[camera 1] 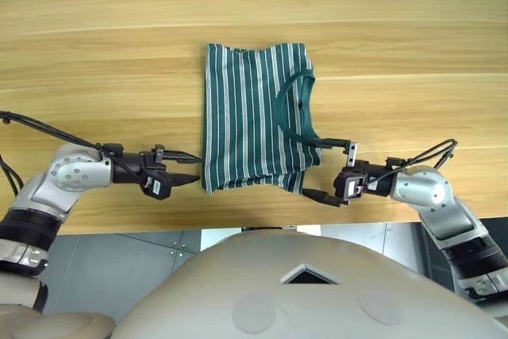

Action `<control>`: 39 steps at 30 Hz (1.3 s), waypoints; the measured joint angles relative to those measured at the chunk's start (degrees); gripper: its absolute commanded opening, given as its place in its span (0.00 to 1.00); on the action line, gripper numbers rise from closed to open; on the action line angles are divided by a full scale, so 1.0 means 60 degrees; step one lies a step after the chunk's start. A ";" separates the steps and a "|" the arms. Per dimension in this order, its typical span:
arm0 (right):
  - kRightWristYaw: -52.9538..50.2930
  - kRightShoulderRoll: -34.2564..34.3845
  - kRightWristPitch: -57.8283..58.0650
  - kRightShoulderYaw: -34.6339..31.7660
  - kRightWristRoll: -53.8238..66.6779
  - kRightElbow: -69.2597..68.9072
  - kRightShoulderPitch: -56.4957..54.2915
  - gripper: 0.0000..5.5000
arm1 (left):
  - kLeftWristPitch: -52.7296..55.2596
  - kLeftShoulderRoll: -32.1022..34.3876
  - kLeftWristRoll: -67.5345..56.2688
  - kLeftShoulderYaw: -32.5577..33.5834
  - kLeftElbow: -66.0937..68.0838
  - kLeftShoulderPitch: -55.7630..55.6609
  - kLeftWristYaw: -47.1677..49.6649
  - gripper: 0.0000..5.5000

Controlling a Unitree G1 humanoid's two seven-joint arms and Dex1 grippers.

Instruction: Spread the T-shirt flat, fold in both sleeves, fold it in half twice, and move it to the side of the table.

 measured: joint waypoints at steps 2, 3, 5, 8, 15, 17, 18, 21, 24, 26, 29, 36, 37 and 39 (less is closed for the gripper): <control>0.0052 -0.0334 -0.0065 -0.0091 0.0055 -0.0220 0.0296 0.98 | 0.0000 -0.0003 0.0001 -0.0028 -0.0046 0.0025 0.0006 0.37; 0.0066 -0.0505 -0.0109 -0.0111 0.0083 -0.0332 0.0456 0.98 | 0.0001 -0.0003 0.0001 -0.0039 -0.0056 0.0026 0.0009 0.37; 0.0079 -0.0637 -0.0166 -0.0143 0.0099 -0.0448 0.0653 0.98 | 0.0001 -0.0018 0.0001 -0.0079 -0.0080 0.0029 0.0011 0.37; 0.0080 -0.0663 -0.0174 -0.0076 0.0090 -0.0527 0.0741 0.98 | -0.0008 -0.0090 0.0005 -0.0096 -0.0068 0.0026 0.0018 0.37; 0.0026 -0.0466 -0.0091 0.0051 -0.0064 -0.0470 0.0474 0.98 | -0.0028 -0.0375 0.0080 -0.0159 -0.0039 0.0011 0.0188 0.37; -0.0176 -0.0250 -0.0047 0.0118 -0.0227 -0.0300 0.0166 0.98 | -0.0028 -0.0425 0.0091 -0.0195 -0.0040 0.0007 0.0234 0.37; -0.0235 -0.0188 -0.0032 0.0126 -0.0312 -0.0278 0.0091 0.98 | -0.0028 -0.0431 0.0091 -0.0209 -0.0044 0.0003 0.0239 0.37; -0.0362 -0.0156 -0.0020 0.0146 -0.0393 -0.0257 0.0007 0.98 | -0.0027 -0.0485 0.0091 -0.0315 -0.0112 0.0000 0.0268 0.37; -0.0537 -0.0055 -0.0020 0.0269 -0.0517 -0.0164 -0.0170 0.98 | -0.0026 -0.0512 0.0088 -0.0446 -0.0223 0.0018 0.0267 0.37; -0.0680 0.0085 -0.0016 0.0318 -0.0702 -0.0068 -0.0333 0.98 | -0.0033 -0.0512 0.0081 -0.0498 -0.0278 0.0044 0.0266 0.37; -0.0783 0.0174 -0.0004 0.0348 -0.0758 0.0024 -0.0442 0.98 | -0.0063 -0.0504 0.0090 -0.0550 -0.0322 0.0053 0.0267 0.37; -0.0972 0.0225 -0.0004 0.0534 -0.0903 0.0153 -0.0686 0.88 | -0.0252 -0.0466 0.0097 -0.0711 -0.0461 0.0205 0.0292 0.37; -0.0979 0.0225 -0.0004 0.0560 -0.0931 0.0169 -0.0694 0.85 | -0.0252 -0.0466 0.0100 -0.0713 -0.0461 0.0207 0.0309 0.37; -0.0982 0.0224 -0.0004 0.0606 -0.0947 0.0190 -0.0691 0.79 | -0.0252 -0.0466 0.0108 -0.0714 -0.0460 0.0204 0.0329 0.37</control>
